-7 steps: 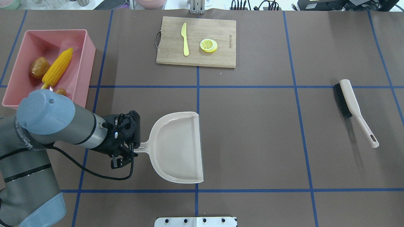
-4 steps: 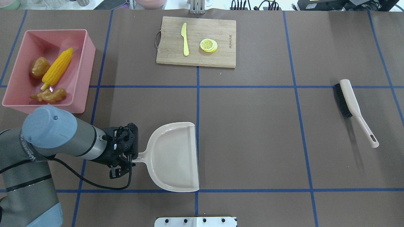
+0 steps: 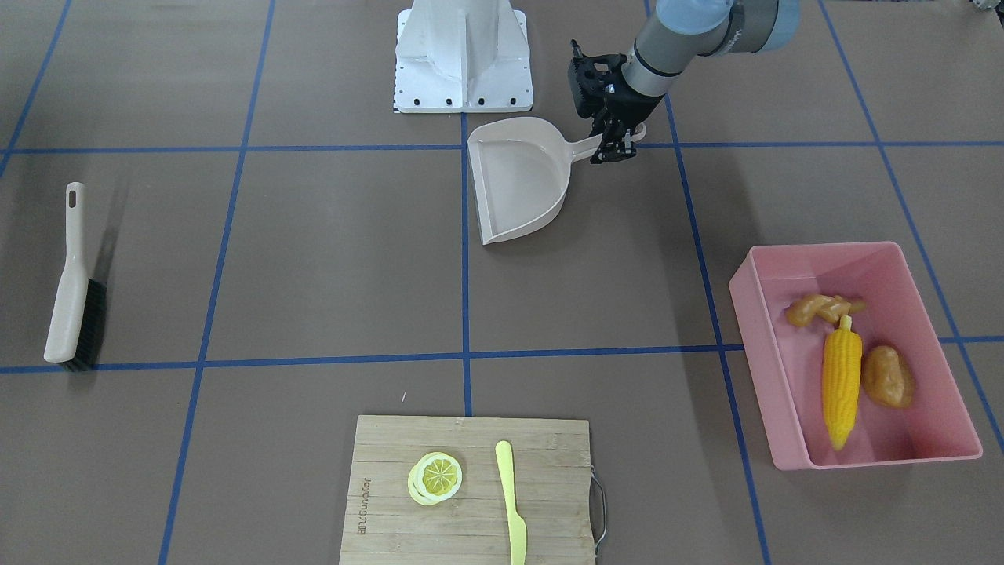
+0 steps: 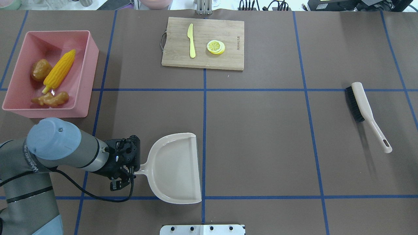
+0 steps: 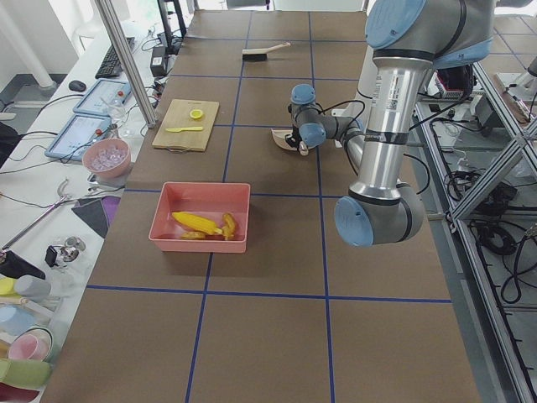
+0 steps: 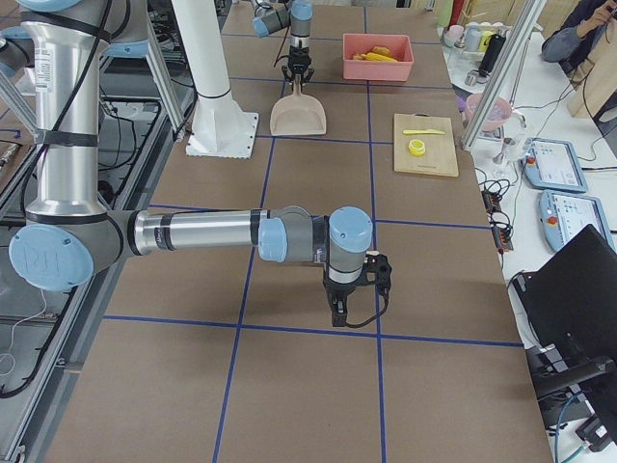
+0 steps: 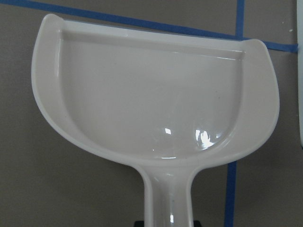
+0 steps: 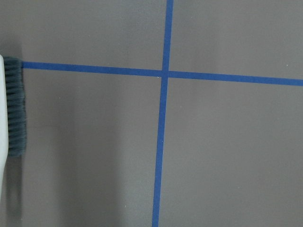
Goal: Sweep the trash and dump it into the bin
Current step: 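Lower the empty dustpan onto the table with the left gripper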
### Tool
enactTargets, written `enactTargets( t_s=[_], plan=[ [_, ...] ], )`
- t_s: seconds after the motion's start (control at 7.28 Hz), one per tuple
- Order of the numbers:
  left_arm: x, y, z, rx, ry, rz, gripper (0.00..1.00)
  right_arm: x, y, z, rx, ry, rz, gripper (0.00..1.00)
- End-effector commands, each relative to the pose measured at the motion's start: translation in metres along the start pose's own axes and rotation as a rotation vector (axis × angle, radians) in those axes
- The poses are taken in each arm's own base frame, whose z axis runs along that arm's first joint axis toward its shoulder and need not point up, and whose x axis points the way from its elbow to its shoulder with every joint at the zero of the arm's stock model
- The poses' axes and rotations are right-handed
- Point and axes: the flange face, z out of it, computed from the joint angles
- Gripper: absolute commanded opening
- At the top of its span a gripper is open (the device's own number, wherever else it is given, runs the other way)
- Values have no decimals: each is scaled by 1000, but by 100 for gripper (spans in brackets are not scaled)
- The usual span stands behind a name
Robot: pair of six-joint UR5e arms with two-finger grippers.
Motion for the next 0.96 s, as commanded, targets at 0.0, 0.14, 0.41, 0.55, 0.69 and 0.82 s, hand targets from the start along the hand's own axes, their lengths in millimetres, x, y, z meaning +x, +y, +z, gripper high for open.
enactTargets(
  t_s=[0.0,0.14,0.41,0.55,0.69,0.82],
  plan=[
    [0,0,3,-4,2,4,99,8,3,9,-19,-4,17,100],
    [-1,-2,1,16,-1,10,99,8,2,9,-17,-2,15,100],
    [0,-2,-1,19,-1,7,99,2,-1,2,-3,-4,-3,100],
    [-5,3,-9,23,-3,0,99,5,-1,5,-10,-4,5,100],
    [-1,11,-30,32,-3,-7,99,7,0,8,-15,-2,7,100],
    [-22,18,-60,48,-28,-45,99,12,2,14,-27,-4,17,100]
  ],
)
